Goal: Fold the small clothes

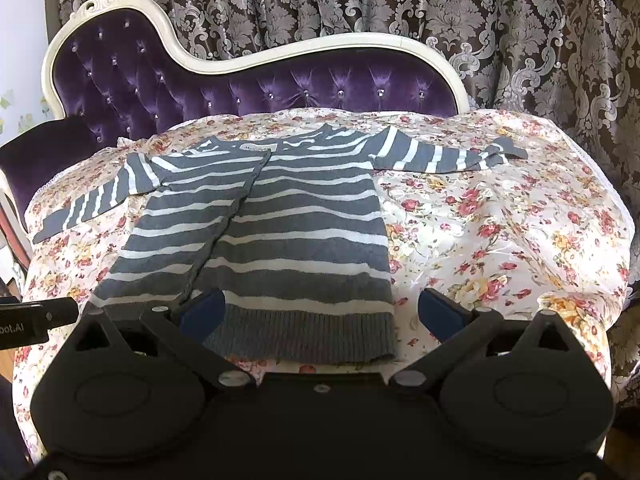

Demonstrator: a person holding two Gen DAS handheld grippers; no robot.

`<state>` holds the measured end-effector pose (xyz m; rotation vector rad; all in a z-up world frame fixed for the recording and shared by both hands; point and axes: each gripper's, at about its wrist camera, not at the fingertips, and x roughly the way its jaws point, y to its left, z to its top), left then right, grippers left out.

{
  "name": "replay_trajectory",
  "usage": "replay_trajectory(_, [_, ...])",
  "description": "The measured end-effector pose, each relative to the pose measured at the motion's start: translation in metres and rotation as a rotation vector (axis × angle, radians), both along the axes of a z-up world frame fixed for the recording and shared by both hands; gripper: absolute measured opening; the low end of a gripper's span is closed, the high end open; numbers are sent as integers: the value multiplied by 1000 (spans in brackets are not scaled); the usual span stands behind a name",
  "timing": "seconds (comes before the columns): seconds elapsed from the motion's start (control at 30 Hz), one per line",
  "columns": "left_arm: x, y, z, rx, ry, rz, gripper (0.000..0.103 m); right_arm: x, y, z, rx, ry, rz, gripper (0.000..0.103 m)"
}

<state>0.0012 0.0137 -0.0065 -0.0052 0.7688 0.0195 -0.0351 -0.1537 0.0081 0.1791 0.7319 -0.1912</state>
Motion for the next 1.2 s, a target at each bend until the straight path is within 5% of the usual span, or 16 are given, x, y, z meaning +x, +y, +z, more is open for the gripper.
replay_trajectory(1.2, [7,6,-1,-9,16,4,82,11,7,-6,45,27,60,102])
